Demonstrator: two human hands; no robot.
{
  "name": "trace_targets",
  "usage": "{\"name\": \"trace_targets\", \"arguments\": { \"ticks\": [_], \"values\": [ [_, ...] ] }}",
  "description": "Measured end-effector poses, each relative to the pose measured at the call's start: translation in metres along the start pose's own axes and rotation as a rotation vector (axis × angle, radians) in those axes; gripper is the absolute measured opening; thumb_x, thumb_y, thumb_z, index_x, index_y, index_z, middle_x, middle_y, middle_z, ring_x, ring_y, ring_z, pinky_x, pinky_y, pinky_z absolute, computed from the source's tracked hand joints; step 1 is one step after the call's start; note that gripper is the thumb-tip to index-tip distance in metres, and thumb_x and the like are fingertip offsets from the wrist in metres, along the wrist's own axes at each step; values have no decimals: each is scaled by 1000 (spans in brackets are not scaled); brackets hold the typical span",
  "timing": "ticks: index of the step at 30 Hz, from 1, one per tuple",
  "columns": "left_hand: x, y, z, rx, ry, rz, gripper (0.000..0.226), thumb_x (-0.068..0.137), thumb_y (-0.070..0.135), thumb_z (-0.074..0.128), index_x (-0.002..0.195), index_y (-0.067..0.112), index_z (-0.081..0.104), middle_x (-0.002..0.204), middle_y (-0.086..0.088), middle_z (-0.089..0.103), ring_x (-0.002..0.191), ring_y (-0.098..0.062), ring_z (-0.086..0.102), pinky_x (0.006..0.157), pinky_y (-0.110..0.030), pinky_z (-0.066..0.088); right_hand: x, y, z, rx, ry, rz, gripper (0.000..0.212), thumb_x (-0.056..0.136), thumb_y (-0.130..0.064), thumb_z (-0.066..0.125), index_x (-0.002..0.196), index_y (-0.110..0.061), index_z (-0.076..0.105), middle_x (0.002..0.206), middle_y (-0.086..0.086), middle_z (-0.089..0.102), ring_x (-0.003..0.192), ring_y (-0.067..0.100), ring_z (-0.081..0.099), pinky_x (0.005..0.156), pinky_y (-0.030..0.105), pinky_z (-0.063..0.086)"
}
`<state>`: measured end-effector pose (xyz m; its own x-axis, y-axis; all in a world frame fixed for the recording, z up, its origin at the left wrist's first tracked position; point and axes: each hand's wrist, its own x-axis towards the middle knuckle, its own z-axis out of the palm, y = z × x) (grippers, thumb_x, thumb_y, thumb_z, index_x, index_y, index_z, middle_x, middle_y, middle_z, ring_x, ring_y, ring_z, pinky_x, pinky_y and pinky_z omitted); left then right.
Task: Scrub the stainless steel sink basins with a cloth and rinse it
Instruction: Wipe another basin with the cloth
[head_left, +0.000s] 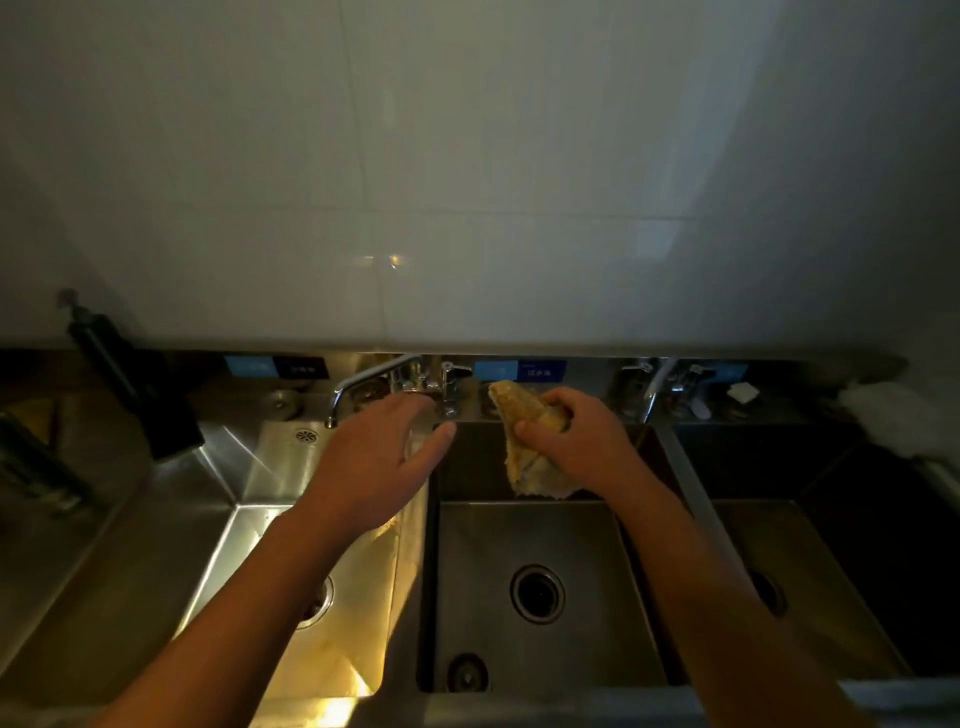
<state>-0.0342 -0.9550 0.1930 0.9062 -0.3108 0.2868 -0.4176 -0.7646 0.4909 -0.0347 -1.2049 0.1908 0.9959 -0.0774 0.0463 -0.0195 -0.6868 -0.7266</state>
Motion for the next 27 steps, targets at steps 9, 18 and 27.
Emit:
{"name": "trace_targets", "arguments": {
  "ticks": [9, 18, 27],
  "values": [
    [-26, -73, -50, 6, -43, 6, 65, 90, 74, 28, 133, 33, 55, 133, 9, 59, 118, -11, 55, 94, -39, 49, -22, -56, 69, 96, 68, 53, 37, 85, -44, 71, 116, -29, 57, 100, -13, 58, 93, 7, 59, 78, 28, 52],
    [-39, -77, -66, 8, -15, 22, 58, 93, 69, 33, 133, 32, 53, 132, 8, 58, 116, -11, 54, 90, -34, 46, -36, -79, 76, 123, 86, 14, 30, 85, -45, 71, 109, -35, 56, 99, -15, 59, 91, 4, 59, 72, 22, 50],
    [-49, -55, -88, 117, 40, 26, 65, 92, 73, 27, 135, 31, 52, 130, 11, 58, 116, -10, 54, 94, -36, 46, -32, -102, 58, 128, 66, -106, 31, 87, -44, 69, 112, -32, 55, 102, -11, 57, 91, 6, 58, 75, 25, 51]
  ]
}}
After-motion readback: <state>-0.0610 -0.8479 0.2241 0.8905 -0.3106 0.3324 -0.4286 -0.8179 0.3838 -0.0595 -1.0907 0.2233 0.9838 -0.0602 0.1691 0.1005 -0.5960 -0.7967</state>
